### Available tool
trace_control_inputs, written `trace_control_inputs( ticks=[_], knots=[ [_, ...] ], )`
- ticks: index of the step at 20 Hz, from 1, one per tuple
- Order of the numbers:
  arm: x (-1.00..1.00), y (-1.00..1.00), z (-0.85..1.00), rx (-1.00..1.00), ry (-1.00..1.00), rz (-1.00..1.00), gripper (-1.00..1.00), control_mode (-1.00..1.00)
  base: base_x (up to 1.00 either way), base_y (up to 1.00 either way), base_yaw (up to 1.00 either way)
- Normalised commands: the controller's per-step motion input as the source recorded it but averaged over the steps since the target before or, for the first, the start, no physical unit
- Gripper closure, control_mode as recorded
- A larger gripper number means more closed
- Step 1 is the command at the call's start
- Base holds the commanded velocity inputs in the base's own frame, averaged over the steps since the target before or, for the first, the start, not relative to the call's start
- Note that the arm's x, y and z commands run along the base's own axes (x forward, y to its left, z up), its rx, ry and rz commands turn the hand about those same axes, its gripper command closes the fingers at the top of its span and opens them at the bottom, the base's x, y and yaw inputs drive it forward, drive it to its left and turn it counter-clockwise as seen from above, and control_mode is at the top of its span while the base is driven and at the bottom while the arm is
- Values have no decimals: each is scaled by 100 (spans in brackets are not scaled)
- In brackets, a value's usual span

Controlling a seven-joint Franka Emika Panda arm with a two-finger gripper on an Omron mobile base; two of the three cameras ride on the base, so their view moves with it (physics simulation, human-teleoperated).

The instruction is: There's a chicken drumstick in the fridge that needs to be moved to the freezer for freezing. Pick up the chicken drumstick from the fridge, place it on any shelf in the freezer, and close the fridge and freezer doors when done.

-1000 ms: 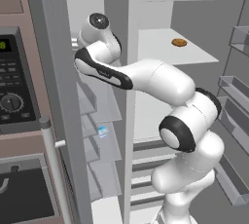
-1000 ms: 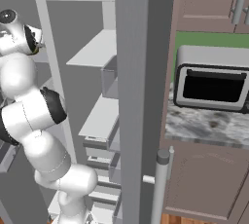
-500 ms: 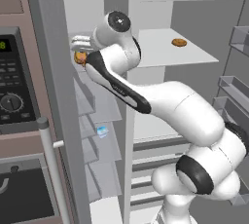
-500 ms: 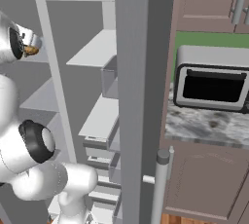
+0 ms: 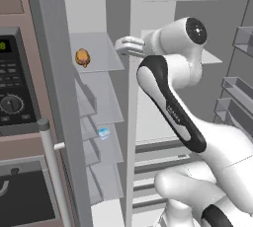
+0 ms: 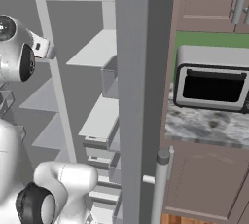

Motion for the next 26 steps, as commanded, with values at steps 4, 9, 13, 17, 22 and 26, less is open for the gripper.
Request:
trace_control_inputs(
  ticks=[4,9,13,17,22,26],
  knots=[
    [-100,-84,0,-10,0,5,-100,-100,0,0,0],
    [-75,-24,0,-13,0,3,-100,-100,0,0,0],
    [-59,0,-25,-4,0,0,-100,-100,0,0,0],
    [-17,-35,-21,-13,0,-7,-100,-100,0,0,0],
    [-36,-50,-1,-8,0,-9,-100,-100,0,0,0],
    [-29,-41,8,0,0,-9,-100,-100,0,0,0]
  ],
)
